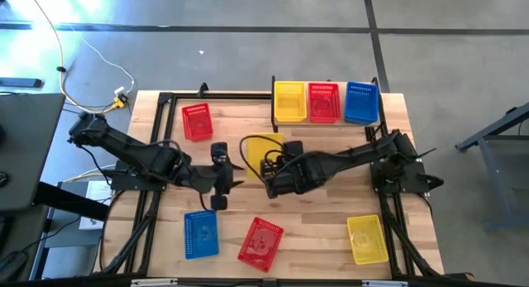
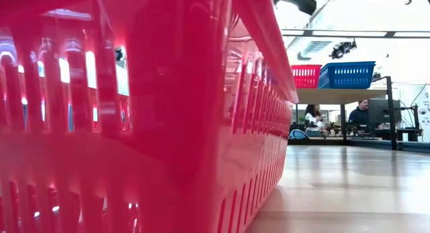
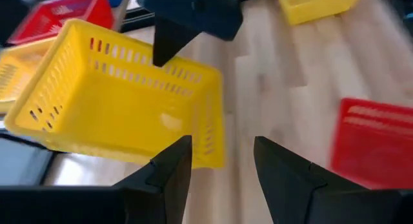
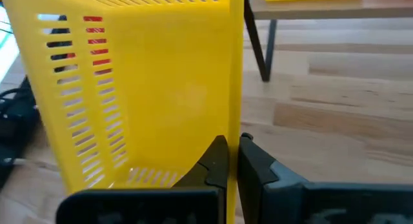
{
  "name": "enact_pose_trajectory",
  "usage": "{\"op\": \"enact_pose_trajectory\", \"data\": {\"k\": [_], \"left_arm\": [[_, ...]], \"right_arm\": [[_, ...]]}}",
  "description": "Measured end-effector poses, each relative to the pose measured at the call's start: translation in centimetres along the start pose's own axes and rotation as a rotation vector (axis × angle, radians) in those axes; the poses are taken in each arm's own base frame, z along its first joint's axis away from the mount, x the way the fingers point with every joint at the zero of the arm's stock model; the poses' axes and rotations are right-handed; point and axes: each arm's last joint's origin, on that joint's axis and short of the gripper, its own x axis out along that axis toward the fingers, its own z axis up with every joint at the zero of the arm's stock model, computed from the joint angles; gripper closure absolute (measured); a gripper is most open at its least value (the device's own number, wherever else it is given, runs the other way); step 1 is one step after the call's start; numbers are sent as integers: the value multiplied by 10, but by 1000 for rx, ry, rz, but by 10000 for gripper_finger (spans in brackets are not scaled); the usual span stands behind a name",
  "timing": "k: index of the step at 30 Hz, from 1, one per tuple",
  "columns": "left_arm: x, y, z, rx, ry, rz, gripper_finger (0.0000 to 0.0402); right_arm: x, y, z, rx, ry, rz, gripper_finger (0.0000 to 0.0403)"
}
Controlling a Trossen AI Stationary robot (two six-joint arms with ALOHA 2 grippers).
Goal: Stack baskets on shelf by color
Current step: Stack the left yellow basket on the yellow basket on the shelf
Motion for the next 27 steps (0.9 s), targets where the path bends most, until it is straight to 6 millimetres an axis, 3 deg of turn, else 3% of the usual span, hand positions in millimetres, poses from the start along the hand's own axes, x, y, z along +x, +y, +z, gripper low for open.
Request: {"op": "enact_pose_trajectory", "data": {"k": [5, 22, 27], "left_arm": [[14, -9, -3, 102, 37, 103, 245], [51, -30, -16, 313, 158, 120, 245], [59, -32, -20, 378, 193, 230, 245]], "right_arm": [[3, 4, 4, 10, -14, 23, 403], [8, 12, 11, 11, -31, 78, 403], [8, 16, 10, 14, -12, 113, 403]]}}
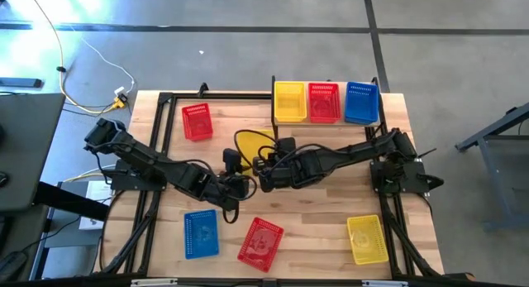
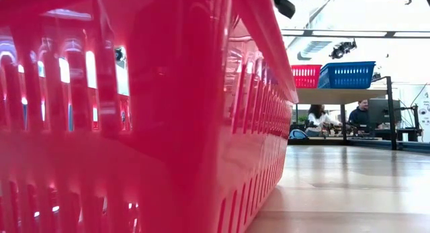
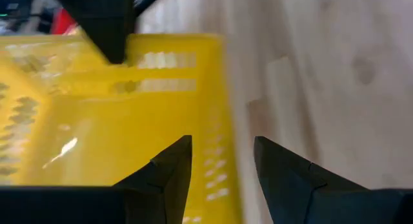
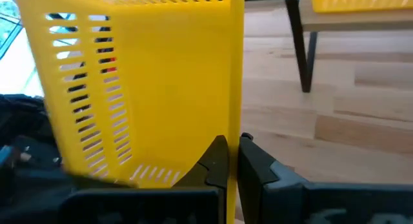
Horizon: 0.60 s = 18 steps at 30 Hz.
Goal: Stack baskets on shelf by color
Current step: Stack the left yellow basket on the yellow basket on the shelf
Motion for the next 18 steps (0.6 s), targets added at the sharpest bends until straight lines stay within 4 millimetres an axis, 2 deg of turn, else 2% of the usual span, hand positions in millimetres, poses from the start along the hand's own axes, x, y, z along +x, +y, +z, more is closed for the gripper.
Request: {"op": "enact_pose_trajectory", "data": {"k": [3, 10, 18], "left_arm": [[2, -1, 0, 9, 16, 46, 245], [4, -2, -1, 12, 19, 15, 251], [6, -3, -1, 8, 14, -46, 332]], "right_arm": [[-2, 0, -2, -2, 8, 6, 403], [-5, 1, -6, -8, 8, 15, 403], [-6, 3, -6, -4, 4, 30, 403]]}}
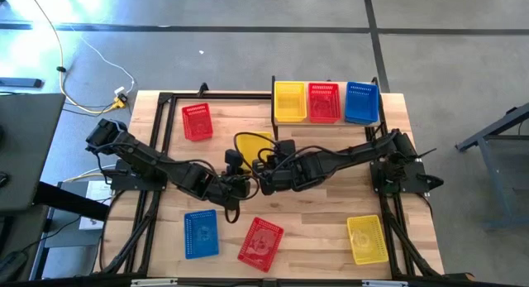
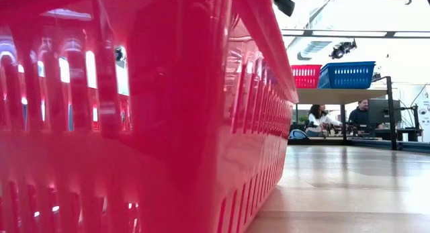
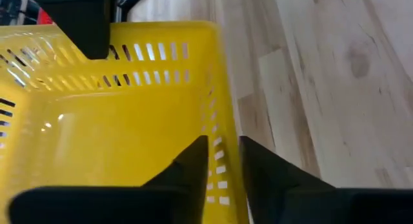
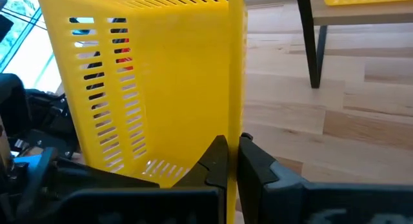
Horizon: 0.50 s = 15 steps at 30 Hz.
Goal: Stack baskets on shelf by color
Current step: Stack the left yellow basket on the yellow basket on the shelf
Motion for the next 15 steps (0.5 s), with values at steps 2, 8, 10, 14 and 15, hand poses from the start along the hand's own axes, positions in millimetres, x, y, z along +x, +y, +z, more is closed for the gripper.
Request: {"op": "enact_pose_trajectory", "data": {"k": [2, 8, 10, 14, 15], "left_arm": [[0, 0, 0, 0, 0, -2, 355], [0, 0, 0, -1, 0, 2, 395], [0, 0, 0, 0, 0, 2, 393], [-2, -2, 0, 9, -5, -1, 398], [-2, -2, 0, 18, -6, -1, 398]], "right_arm": [[0, 0, 0, 0, 0, 1, 403], [0, 0, 0, -9, 4, 3, 402], [0, 1, 0, -37, 3, 11, 402], [0, 3, 0, -88, -2, 24, 394], [0, 3, 1, -86, -7, 24, 388]]}}
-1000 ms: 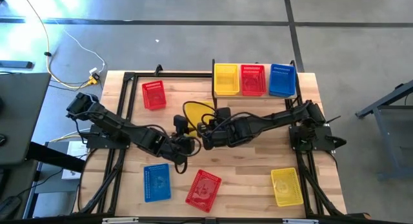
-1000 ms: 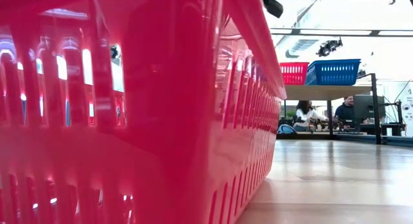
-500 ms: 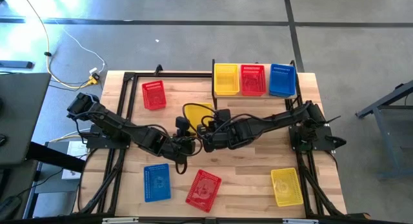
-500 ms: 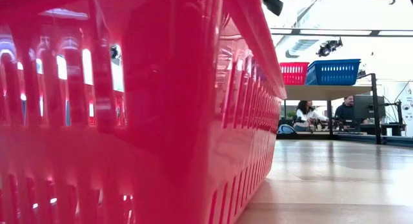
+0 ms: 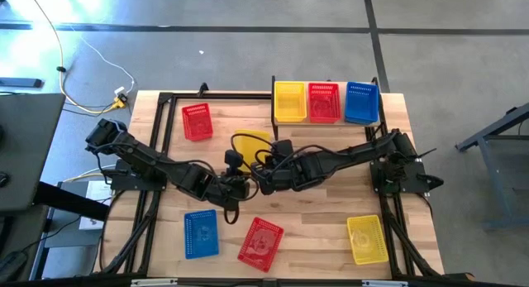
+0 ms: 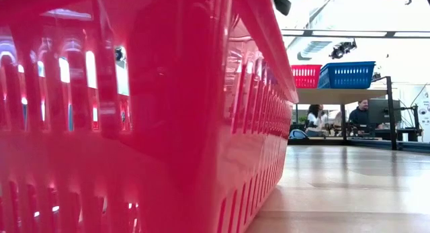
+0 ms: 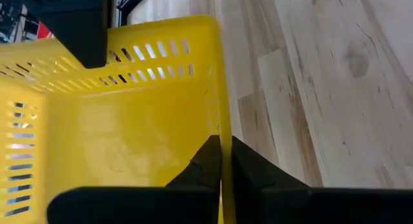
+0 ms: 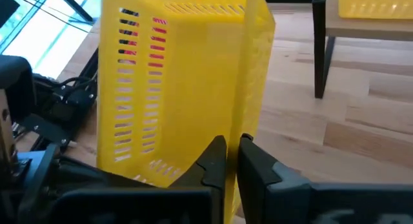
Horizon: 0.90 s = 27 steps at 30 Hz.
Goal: Stack baskets on shelf by color
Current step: Stack the left yellow basket on the yellow basket on the shelf
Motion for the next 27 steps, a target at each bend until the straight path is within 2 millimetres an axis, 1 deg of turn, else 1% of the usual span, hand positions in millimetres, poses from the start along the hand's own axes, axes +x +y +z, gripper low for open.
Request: {"op": "enact_pose_trajectory", "data": {"k": [7, 12, 15, 21, 27], "left_arm": [[-1, 0, 0, 11, -3, -2, 399], [-4, 2, 0, 7, -16, -43, 400], [-4, 3, 0, -9, -28, -53, 401], [-4, 11, -1, -35, -29, -50, 401], [-4, 26, -1, -85, -46, -76, 401]], "right_arm": [[0, -1, 4, -4, -24, -11, 328], [-10, -10, 14, -26, -16, -38, 293], [-17, -14, 20, -33, -15, -35, 285], [-36, -19, 36, -70, -35, 3, 284], [-56, -27, 53, -126, -56, 43, 284]]}}
